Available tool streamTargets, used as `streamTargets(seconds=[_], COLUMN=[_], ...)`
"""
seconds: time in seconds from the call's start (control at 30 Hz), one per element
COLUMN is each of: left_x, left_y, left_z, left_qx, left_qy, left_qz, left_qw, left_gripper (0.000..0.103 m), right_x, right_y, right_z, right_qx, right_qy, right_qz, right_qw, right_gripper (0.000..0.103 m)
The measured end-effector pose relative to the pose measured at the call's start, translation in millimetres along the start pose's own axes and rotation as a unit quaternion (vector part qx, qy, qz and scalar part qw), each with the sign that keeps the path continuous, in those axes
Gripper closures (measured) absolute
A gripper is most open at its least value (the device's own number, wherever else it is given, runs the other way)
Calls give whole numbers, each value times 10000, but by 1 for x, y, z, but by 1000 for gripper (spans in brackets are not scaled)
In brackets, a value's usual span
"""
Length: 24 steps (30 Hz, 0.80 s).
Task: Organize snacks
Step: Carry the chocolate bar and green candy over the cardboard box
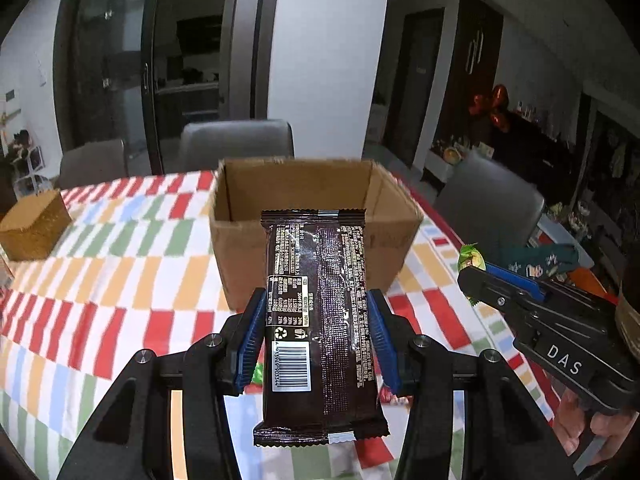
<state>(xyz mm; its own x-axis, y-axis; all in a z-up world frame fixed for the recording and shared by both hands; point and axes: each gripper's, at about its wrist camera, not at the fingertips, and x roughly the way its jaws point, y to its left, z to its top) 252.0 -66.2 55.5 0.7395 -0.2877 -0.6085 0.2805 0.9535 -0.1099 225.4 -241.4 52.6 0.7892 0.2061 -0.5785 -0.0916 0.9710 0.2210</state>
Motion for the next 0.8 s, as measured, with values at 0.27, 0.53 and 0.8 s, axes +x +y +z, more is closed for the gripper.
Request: streamTargets(seconds=[0.27,0.53,0.8], left_x=[-11,1,31], left_y=[14,25,41], left_z=[33,68,100], left_qx=[58,137,112], left_qy=[-251,-237,-136], left_qz=[47,92,156], left_qw=[9997,9996,9997], left_gripper=[55,54,54], right_x=[0,18,50], right_y=[13,17,20], right_z=[36,74,102], right_qx=[-119,-217,-427], right_qy=[-199,-214,-25], right_qz=[63,28,-97], right_qw=[9997,9995,9990], right_gripper=[82,82,82])
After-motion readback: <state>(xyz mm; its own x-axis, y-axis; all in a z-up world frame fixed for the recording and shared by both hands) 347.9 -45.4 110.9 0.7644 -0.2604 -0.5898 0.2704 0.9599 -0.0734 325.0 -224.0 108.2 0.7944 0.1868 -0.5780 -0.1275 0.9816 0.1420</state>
